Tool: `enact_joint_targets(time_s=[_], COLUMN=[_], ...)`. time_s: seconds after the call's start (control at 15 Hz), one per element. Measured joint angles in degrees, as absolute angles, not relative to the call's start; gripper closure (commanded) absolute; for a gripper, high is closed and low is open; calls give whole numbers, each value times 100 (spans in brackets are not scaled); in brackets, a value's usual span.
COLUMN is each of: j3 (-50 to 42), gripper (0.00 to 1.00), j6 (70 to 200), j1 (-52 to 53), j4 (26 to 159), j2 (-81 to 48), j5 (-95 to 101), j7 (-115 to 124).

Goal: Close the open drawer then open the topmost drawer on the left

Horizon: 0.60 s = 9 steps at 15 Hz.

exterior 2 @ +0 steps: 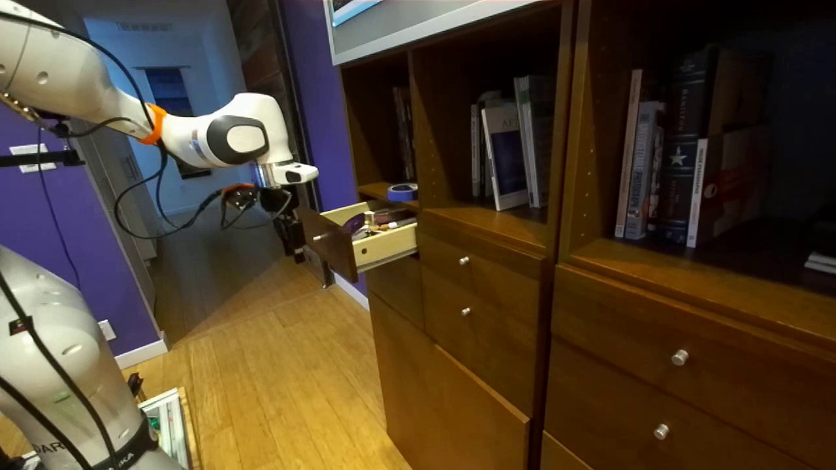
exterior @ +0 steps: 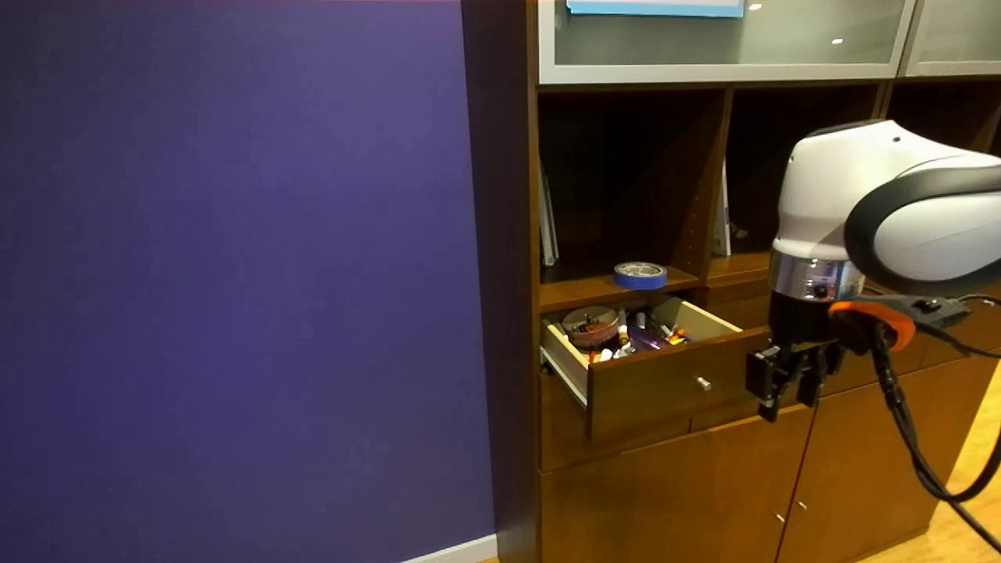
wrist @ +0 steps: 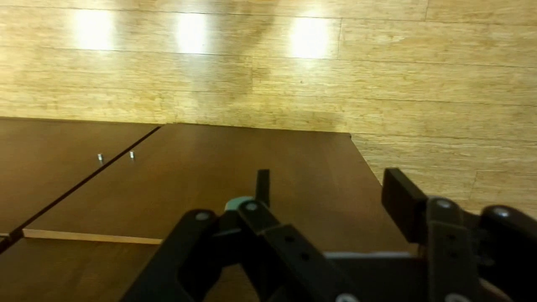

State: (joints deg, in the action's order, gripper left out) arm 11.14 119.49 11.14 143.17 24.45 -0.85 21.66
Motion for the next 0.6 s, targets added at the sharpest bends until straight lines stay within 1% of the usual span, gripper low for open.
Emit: enact_joint_targets(time_s=[0.33,0.6], j3=[983,880], gripper=[0,0], j6=[10579,10295], j1=[1114,1112], j4=[13749,13137], j2=[3595,4041], j5=[-85,-85], j7=[1584,1247])
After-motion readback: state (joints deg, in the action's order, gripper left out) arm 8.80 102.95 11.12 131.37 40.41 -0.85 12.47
